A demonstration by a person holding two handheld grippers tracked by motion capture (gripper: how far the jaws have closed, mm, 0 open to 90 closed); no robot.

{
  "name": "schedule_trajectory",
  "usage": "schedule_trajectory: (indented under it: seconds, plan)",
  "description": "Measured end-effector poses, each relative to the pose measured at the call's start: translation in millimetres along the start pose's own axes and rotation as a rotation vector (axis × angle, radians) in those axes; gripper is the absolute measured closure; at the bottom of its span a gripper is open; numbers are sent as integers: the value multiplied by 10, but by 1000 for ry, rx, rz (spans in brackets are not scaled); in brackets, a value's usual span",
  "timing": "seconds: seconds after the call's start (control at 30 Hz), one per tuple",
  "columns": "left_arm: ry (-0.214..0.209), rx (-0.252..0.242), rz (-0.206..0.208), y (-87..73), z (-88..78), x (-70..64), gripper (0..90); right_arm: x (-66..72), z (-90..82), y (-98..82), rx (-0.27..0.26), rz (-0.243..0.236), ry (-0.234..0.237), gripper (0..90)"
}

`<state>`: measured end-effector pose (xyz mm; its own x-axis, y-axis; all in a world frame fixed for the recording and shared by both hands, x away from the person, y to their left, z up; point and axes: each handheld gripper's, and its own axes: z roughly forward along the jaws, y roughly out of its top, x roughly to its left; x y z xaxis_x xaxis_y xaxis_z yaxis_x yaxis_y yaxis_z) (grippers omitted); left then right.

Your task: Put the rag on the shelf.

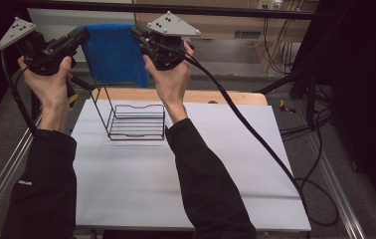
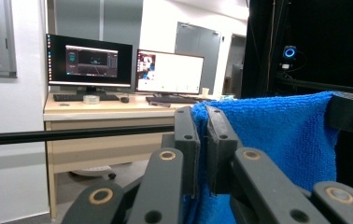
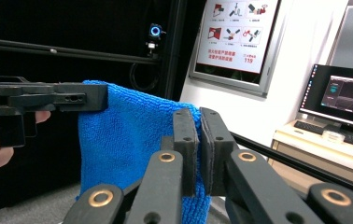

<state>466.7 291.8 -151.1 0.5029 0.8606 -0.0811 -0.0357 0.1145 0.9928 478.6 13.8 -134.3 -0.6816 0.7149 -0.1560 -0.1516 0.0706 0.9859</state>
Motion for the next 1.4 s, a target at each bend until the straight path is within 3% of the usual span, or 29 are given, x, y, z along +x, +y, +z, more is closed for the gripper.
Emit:
schedule_trajectory:
  seconds: [0.2,0.67,0.9,1.07,1.3,1.4]
  plan:
    - [8,6,-3,-19,91,62,847,-114,122,-53,25,23,-2,866]
    - [21,45,17,-183,215,190,847,-236,333,-231,76,16,-2,866]
    - [24,67,21,-272,222,223,847,-232,366,-299,106,-12,-3,866]
    - [17,71,16,-351,207,225,847,-202,341,-352,120,12,-4,866]
    - [-4,94,24,-444,185,225,847,-176,305,-428,170,-12,-8,865]
    - [-17,102,16,-510,175,237,847,-157,276,-448,176,2,-2,866]
